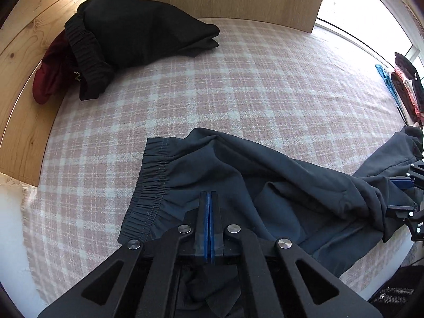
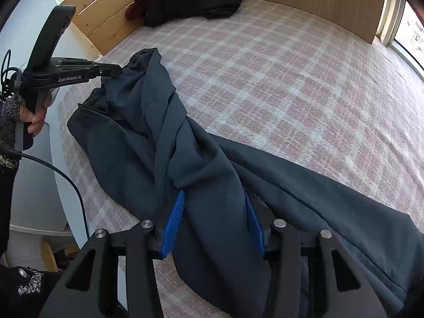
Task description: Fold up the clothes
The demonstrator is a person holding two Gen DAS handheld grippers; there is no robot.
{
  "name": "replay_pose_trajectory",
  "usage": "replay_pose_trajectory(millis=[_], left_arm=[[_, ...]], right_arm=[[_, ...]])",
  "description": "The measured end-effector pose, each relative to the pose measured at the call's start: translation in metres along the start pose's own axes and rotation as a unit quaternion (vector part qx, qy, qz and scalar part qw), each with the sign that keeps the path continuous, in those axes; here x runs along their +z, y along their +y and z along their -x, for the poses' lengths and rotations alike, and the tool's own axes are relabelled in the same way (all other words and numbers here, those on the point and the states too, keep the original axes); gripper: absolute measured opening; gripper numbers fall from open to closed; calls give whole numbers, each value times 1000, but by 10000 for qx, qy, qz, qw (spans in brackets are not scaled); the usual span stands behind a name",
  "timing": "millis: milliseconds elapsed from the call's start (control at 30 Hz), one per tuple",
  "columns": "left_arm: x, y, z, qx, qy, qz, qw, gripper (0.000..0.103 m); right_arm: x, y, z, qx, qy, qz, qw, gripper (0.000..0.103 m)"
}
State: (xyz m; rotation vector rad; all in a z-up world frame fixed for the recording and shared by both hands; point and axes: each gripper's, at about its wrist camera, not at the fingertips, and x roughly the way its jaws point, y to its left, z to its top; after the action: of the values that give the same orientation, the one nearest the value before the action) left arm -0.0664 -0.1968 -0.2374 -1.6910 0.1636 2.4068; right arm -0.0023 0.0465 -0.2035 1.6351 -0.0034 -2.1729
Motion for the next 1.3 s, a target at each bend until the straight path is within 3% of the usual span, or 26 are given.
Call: replay_pose_trajectory(millis=[33,167,233,300,400,500,567,633,700,767,867,900,933,967,1000,1033,1233,1300], left_arm=[[-6,4,9,52,-54,19,10000,0],[-31,13,44,658,-193,-48,9976,0],[-40,17,59,781,-234,-9,9967,6],[-44,21,70,756,-282,38,9967,37],[-38,7,73,633,-354,41,9974,46],[-27,-27,64,311,-333,-239,9987,53],[-22,-53,51,294,-232,-563,9977,57],[-15,-73,36,336,-121,-825,9960,57],[-8,-83,22,439,-57,-949,9945,57],[1,-88,5,549,95,-1004,9934,59],[8,-98,-24,516,312,-1145,9916,58],[8,-102,-34,448,400,-1212,9908,49],[8,-105,-35,364,324,-1242,9911,47],[9,-108,-36,279,239,-1270,9912,32],[8,-108,-36,191,256,-1240,9918,6],[7,-108,-37,103,279,-1207,9922,1],[-8,-96,-25,-309,286,-902,9950,1],[-15,-88,-15,-342,216,-751,9964,1]], right_arm=[[0,4,3,65,-9,104,9999,5],[-8,21,38,503,-156,459,9976,5],[-18,31,57,796,-106,665,9946,5],[-32,41,64,976,143,870,9913,5],[-59,46,55,1130,660,1015,9862,5],[-81,37,43,1116,1099,925,9833,6],[-87,25,42,1095,1210,630,9846,9],[-86,10,52,1032,1073,359,9882,12],[-79,-8,71,812,757,184,9936,21],[-69,-25,90,340,367,117,9987,37],[-52,-45,99,-440,-18,168,9989,49],[-48,-51,99,-640,-95,212,9977,49],[-44,-53,94,-730,-95,286,9969,49],[-41,-52,85,-741,-39,382,9965,49],[-38,-50,76,-751,17,477,9960,49],[-35,-49,67,-762,73,573,9954,49],[-18,-41,14,-821,407,1144,9892,49],[-6,-51,18,-969,280,1039,9895,49]])
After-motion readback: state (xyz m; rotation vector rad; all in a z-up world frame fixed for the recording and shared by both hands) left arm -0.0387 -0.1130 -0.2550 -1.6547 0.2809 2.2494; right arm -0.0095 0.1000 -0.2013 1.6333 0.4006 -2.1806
